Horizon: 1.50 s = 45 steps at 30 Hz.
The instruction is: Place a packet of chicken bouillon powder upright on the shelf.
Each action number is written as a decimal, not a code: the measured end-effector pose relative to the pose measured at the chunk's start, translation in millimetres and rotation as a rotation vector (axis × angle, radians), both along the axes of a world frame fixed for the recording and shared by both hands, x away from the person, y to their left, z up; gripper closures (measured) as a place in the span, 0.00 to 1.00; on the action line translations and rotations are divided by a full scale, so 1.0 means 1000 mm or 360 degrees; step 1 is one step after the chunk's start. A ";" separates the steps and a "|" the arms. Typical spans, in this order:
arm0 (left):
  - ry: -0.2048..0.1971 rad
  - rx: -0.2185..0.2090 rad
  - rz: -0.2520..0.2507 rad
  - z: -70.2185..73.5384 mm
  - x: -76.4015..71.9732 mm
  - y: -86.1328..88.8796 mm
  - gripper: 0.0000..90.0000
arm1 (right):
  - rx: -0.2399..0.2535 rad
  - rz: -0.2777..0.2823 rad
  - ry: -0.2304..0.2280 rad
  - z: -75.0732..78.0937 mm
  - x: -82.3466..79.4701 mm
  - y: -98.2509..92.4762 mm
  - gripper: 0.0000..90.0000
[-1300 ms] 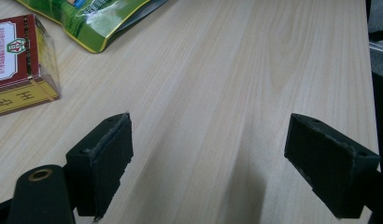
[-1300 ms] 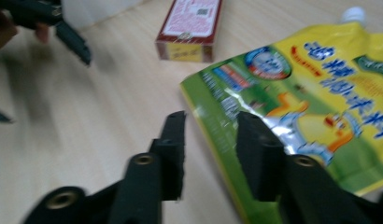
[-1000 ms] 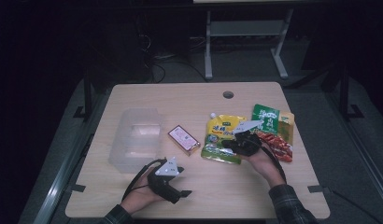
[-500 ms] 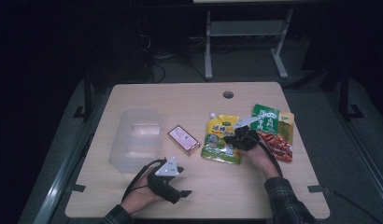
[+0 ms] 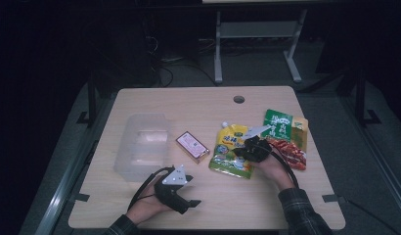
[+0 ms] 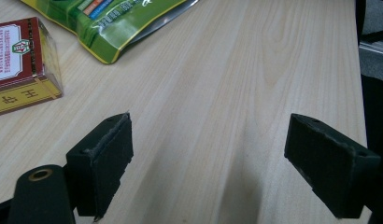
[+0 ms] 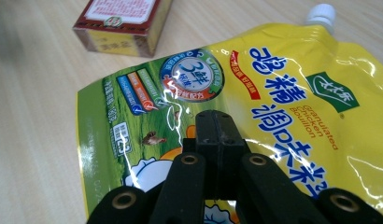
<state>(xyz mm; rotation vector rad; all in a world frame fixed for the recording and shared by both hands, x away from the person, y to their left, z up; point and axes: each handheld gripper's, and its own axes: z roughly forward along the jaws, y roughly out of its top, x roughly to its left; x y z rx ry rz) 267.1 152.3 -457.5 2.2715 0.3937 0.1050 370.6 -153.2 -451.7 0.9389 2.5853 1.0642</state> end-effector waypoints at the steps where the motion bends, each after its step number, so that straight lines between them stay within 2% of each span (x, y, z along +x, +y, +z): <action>1: 0.0000 0.0000 0.0000 0.000 0.000 0.000 0.17 | 0.0000 0.0000 0.0000 0.000 0.000 0.000 1.00; 12: -0.0006 -0.0010 0.0011 0.001 0.000 0.001 0.16 | 0.0008 0.0133 0.0025 0.001 -0.019 0.007 1.00; 18: -0.0006 -0.0023 0.0023 0.003 -0.001 0.004 0.16 | -0.0011 0.0208 0.0028 0.002 -0.029 0.014 1.00; 26: -0.0010 -0.0016 0.0020 0.003 -0.001 0.003 0.16 | -0.0016 0.0309 0.0043 0.003 -0.050 0.026 1.00; 28: -0.0012 -0.0010 0.0015 0.003 -0.001 0.003 0.16 | -0.0034 0.0356 0.0044 0.003 -0.056 0.029 1.00; 34: -0.0016 -0.0008 0.0015 0.003 -0.001 0.003 0.16 | -0.0021 0.0436 0.0050 0.003 -0.069 0.036 1.00; 39: -0.0004 -0.0011 0.0018 0.003 -0.002 0.002 0.17 | -0.0004 0.0527 0.0073 0.003 -0.087 0.046 1.00; 40: -0.0004 -0.0011 0.0018 0.003 -0.002 0.002 0.17 | -0.0016 0.0567 0.0043 0.002 -0.088 0.047 1.00; 41: 0.0003 -0.0021 0.0024 0.003 -0.002 0.002 0.17 | -0.0016 0.0567 0.0043 0.002 -0.088 0.047 1.00; 42: 0.0001 -0.0011 0.0020 0.003 -0.002 0.002 0.16 | 0.0001 0.0558 0.0080 0.003 -0.093 0.049 1.00; 45: -0.0001 -0.0005 0.0016 0.003 -0.002 0.002 0.17 | 0.0014 0.0621 0.0072 0.002 -0.101 0.054 1.00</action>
